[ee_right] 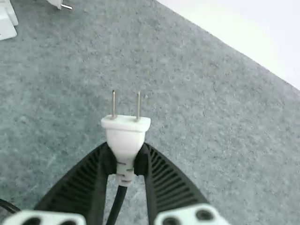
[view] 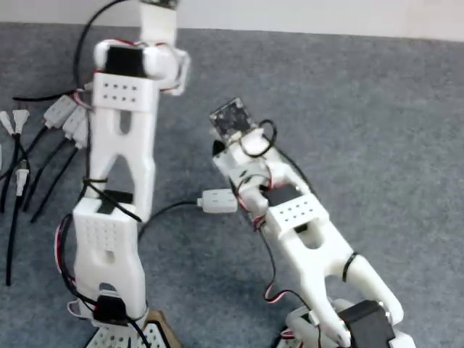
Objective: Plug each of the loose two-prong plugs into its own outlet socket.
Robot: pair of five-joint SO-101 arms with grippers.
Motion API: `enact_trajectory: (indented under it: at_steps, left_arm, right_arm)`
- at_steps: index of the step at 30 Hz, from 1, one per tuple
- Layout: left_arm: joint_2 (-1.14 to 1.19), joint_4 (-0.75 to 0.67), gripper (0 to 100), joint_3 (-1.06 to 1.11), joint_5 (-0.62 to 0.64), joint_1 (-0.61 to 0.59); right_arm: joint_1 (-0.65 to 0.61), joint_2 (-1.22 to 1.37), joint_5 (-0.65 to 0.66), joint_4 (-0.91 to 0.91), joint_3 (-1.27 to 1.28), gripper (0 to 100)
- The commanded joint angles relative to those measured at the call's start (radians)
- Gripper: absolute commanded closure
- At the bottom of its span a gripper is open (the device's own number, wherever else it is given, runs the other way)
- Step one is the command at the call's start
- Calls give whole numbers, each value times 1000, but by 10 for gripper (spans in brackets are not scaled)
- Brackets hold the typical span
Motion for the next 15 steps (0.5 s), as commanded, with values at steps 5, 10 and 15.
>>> enact_trajectory:
  at_steps: [5, 10, 15]
  left_arm:
    - [-13, 8, 813, 1, 26, 99]
    - [-16, 21, 815, 94, 8, 139]
    - [-24, 29, 815, 93, 8, 166]
  right_arm:
    - [33, -1, 11, -24, -110, 992]
    - [125, 94, 6, -22, -200, 992]
    - [165, 179, 6, -22, -278, 992]
